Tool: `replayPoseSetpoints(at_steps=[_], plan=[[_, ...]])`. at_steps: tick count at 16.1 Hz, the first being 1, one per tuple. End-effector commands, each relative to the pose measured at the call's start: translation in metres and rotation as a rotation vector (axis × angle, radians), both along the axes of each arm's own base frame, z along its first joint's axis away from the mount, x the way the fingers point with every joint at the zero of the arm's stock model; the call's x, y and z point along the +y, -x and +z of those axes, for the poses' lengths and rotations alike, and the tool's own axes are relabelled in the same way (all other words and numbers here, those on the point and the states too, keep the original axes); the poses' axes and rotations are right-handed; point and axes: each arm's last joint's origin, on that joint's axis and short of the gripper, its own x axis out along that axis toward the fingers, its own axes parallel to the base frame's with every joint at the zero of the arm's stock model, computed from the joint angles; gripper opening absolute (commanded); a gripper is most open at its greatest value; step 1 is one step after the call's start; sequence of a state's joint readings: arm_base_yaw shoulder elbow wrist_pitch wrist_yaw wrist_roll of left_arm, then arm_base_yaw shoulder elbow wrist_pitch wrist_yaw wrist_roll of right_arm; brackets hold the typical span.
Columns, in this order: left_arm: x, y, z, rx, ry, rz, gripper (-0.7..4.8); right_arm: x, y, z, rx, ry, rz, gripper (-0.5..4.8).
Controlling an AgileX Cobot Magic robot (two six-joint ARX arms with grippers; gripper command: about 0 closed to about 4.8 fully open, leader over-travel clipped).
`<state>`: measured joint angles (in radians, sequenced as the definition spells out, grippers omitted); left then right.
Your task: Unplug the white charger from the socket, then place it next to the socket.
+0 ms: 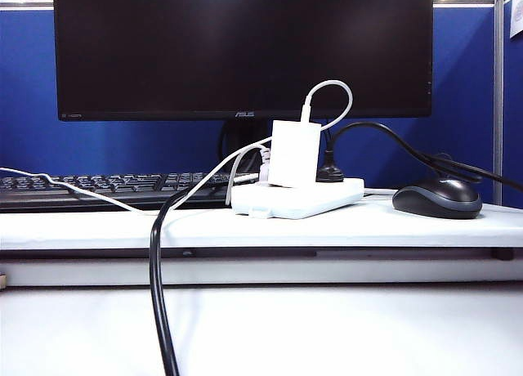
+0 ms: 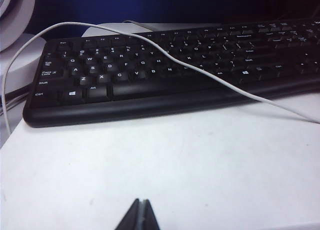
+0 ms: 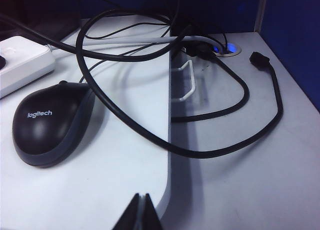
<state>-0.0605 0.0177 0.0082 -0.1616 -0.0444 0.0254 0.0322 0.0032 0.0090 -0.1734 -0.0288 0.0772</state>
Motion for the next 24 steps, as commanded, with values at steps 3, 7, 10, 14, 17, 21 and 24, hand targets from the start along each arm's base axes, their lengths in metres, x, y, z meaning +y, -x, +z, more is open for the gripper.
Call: replayPoseSetpoints(at_steps=[3, 7, 10, 14, 17, 21, 24], plan=[[0.0, 0.0, -0.002, 0.017, -0.001, -0.003, -0.05, 0.0, 0.0, -0.001, -0.004, -0.001, 0.0, -0.01], [0.0, 0.0, -0.002, 0.014, 0.01, 0.008, -0.05, 0.0, -0.001, 0.012, -0.122, -0.005, 0.0, -0.01], [0.0, -0.001, 0.005, -0.049, 0.089, 0.016, -0.05, 0.0, 0.001, 0.033, -0.285, -0.05, 0.015, -0.01], [0.0, 0.0, 0.027, -0.238, 0.192, 0.014, -0.05, 0.0, 0.013, 0.074, -0.402, -0.105, 0.018, -0.01], [0.001, 0.007, 0.058, -0.331, 0.222, 0.01, -0.05, -0.001, 0.027, 0.114, -0.488, -0.108, 0.002, -0.01], [0.003, 0.016, 0.103, -0.426, 0.228, 0.068, -0.05, -0.001, 0.023, 0.167, -0.52, -0.109, 0.005, -0.01], [0.002, 0.004, 0.137, -0.391, 0.225, 0.052, -0.05, 0.002, -0.006, 0.214, -0.517, -0.102, 0.069, -0.01]])
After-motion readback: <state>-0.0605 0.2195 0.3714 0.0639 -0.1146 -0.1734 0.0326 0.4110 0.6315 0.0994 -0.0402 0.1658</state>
